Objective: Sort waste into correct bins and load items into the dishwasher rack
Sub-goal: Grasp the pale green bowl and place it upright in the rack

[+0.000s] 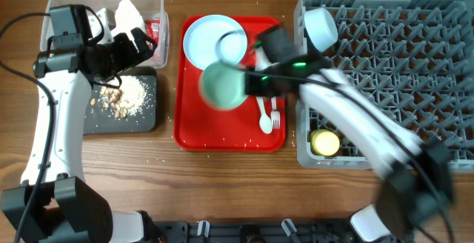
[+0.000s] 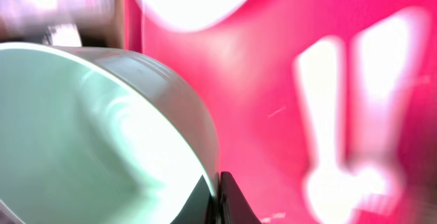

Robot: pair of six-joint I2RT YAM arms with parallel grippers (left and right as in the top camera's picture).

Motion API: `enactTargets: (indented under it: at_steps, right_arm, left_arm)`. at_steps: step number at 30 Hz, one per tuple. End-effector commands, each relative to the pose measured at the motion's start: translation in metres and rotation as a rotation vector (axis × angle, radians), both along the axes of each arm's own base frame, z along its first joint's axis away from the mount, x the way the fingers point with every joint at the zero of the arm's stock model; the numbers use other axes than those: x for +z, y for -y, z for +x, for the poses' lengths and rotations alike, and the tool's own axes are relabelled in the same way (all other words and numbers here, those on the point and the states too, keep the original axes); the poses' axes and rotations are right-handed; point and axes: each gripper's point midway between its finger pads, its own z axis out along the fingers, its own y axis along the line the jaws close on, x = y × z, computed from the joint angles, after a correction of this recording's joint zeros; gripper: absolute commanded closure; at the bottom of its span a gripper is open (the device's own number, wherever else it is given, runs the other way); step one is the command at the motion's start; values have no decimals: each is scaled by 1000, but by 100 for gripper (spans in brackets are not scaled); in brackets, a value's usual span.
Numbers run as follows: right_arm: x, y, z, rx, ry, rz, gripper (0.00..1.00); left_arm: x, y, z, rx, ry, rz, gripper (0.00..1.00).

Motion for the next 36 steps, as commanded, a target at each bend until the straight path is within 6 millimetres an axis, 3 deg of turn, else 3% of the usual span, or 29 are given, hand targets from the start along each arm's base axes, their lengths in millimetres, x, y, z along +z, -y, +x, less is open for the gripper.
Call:
enactTargets:
  at_steps: [1,3,5,7,10,18,25,36]
  right_arm:
    - [111,127,19,-379,405,-312,96]
    - [138,175,3,-517,488,-485,96]
    - [153,210,-17,-571,518,-666,96]
    - [155,232,-31,-567,497,-828,96]
    - [137,248,-36,-507,404,-1051,96]
    - [90,247,7,-146,223,-1510,96]
    - [43,238,27,10,118,-1592,96]
    - [39,233,37,11,145,-1576,96]
  left_arm:
    - [5,-2,2,-8,19,17,0]
    - [5,-2,2,-7,19,17,0]
    - [5,-2,2,-7,19,17,0]
    - [5,-2,2,-8,20,17,0]
    - [5,-2,2,-7,19,17,0]
    - [5,-2,2,-7,19,17,0]
    - [5,-2,2,-7,19,17,0]
    - [5,-2,2,-7,19,17,0]
